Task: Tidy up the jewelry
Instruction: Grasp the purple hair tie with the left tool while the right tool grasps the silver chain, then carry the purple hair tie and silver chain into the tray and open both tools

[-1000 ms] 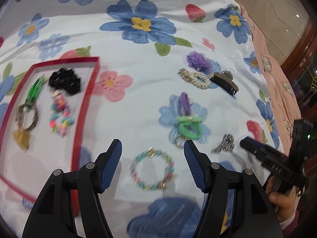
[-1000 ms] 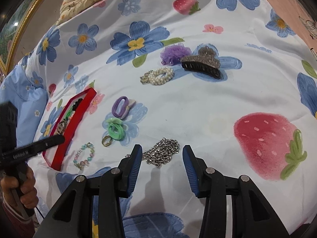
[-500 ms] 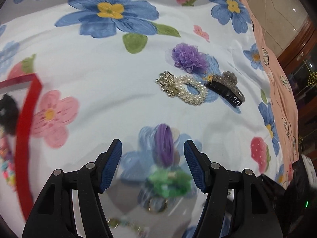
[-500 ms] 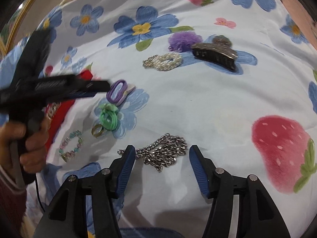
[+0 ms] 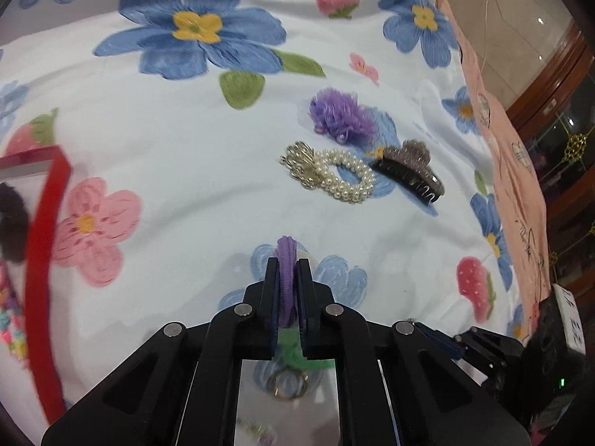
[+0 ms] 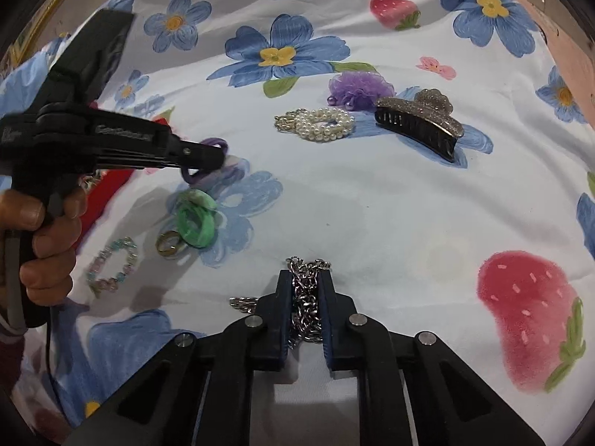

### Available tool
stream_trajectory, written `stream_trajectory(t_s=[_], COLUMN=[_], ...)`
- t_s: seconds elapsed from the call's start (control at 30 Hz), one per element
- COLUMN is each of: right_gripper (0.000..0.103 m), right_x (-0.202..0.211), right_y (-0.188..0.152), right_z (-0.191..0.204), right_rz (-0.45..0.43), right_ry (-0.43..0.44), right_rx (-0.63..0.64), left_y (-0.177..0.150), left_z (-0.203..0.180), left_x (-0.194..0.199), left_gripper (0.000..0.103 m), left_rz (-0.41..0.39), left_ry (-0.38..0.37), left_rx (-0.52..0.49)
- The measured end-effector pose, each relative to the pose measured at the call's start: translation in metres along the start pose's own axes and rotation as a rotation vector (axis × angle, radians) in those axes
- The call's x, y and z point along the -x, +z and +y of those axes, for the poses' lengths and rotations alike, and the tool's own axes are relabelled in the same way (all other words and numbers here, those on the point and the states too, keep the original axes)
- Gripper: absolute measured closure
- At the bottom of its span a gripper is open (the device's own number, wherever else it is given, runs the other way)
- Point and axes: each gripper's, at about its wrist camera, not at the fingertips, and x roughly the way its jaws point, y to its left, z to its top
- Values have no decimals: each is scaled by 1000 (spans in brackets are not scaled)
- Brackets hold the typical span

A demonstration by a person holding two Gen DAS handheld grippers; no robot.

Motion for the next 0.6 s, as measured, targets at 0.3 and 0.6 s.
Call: stream_trajectory(t_s=[0.3,0.6], right_gripper=[90,90], right_x=[23,45], right_y=[19,43], right_z=[16,48], right_rz=[-63,-119], right_ry=[83,193], right_rx=[-13,-9], left_y=[-28,-60], left_z=[29,65], left_x=[66,121], left_gripper=[96,96], left_rz=[-90,-159], left_ry=[9,39], left_rx=[76,149])
